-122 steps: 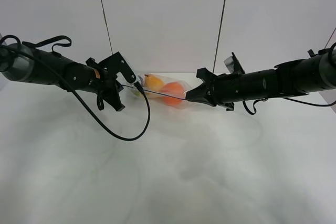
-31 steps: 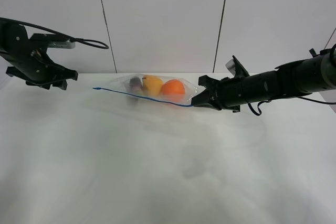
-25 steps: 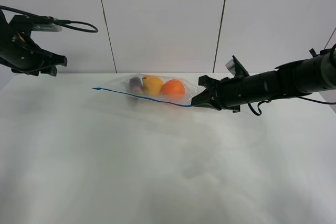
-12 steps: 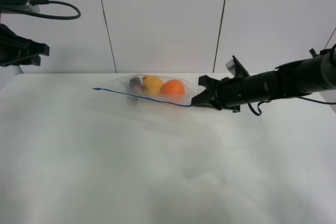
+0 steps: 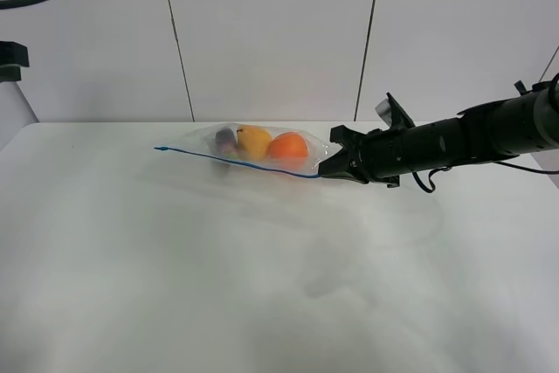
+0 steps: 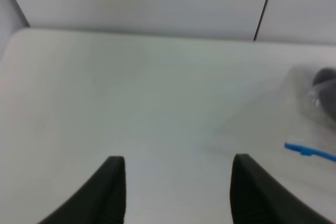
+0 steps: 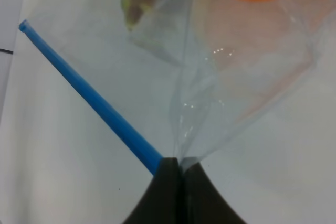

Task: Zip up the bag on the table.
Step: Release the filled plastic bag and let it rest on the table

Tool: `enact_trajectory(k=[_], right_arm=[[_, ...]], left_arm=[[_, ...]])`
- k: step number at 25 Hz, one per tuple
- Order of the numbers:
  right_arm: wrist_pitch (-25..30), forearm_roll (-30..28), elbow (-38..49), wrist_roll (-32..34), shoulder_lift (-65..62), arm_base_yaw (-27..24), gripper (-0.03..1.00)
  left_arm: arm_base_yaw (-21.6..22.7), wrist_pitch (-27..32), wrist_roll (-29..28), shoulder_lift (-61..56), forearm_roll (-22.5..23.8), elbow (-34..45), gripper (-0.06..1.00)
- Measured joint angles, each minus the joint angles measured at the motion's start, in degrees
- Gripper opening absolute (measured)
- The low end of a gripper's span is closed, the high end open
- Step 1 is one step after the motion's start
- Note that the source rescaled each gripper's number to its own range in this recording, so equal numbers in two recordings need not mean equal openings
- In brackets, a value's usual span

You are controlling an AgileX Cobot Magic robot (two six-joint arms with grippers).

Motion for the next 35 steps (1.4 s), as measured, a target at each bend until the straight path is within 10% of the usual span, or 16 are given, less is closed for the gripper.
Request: enact_trajectory(k=[35], right_arm=[[0.05, -3.23, 0.00, 0.42, 0.00, 0.00, 0.00]], left_arm=[[-6.08, 17.13, -0.15, -37.54, -0.87, 12.23, 0.60]])
